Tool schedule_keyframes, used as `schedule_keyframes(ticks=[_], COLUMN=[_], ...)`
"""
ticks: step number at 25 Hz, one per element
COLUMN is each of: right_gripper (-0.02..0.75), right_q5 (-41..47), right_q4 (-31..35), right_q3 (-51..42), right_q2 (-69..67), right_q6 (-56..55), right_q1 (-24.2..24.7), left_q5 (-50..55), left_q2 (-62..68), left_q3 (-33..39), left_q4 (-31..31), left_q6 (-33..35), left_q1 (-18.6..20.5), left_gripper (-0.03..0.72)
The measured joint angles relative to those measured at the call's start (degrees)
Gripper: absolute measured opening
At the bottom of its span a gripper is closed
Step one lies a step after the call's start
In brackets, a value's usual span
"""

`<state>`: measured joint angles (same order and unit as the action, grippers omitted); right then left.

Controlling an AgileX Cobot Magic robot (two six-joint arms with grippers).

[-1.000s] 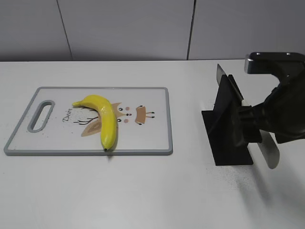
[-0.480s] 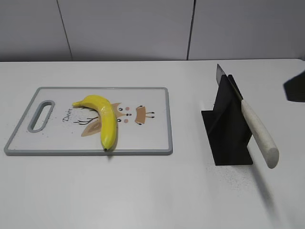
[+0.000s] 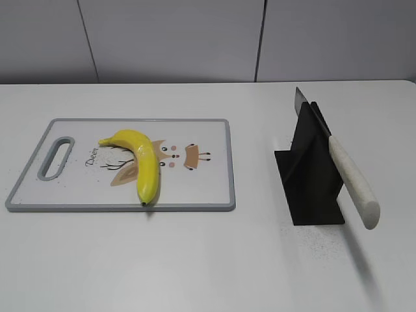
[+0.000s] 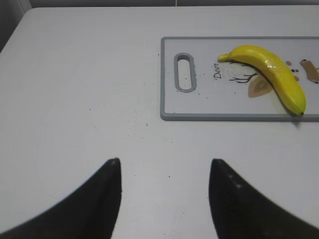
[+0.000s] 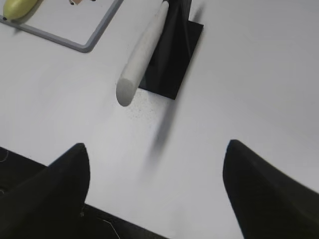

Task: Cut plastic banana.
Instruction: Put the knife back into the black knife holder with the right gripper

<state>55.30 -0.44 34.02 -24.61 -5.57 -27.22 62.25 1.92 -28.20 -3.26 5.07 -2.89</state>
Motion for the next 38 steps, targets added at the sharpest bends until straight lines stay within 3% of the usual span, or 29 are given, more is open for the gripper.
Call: schedule_keyframes(ticks=[7,22,32,38], right_gripper=[0.596,0.592,0.592,0.592], right_q5=[4.66,4.98,4.98,4.98], right_q4=[0.0,0.44,1.54,1.54], right_q3=[-5.37,-5.52,-5.52,-5.52], right_q2=[12.56,24.99,24.99,24.99], right_q6=[0.27,0.58,0.64,0.64], right_q1=[0.0,0.6,13.66,18.0], left_q5=[-0.05,-0.1,-0.1,-0.1], left_q2=[0.0,0.0,0.0,0.0], left_q3=[0.0,0.02,0.02,0.02], left_q4=[0.0,-0.12,-0.12,-0.12], left_q6=[0.0,0.0,0.0,0.0], left_q1=[0.0,0.0,0.0,0.0], left_gripper=[0.528,0.528,0.528,0.528])
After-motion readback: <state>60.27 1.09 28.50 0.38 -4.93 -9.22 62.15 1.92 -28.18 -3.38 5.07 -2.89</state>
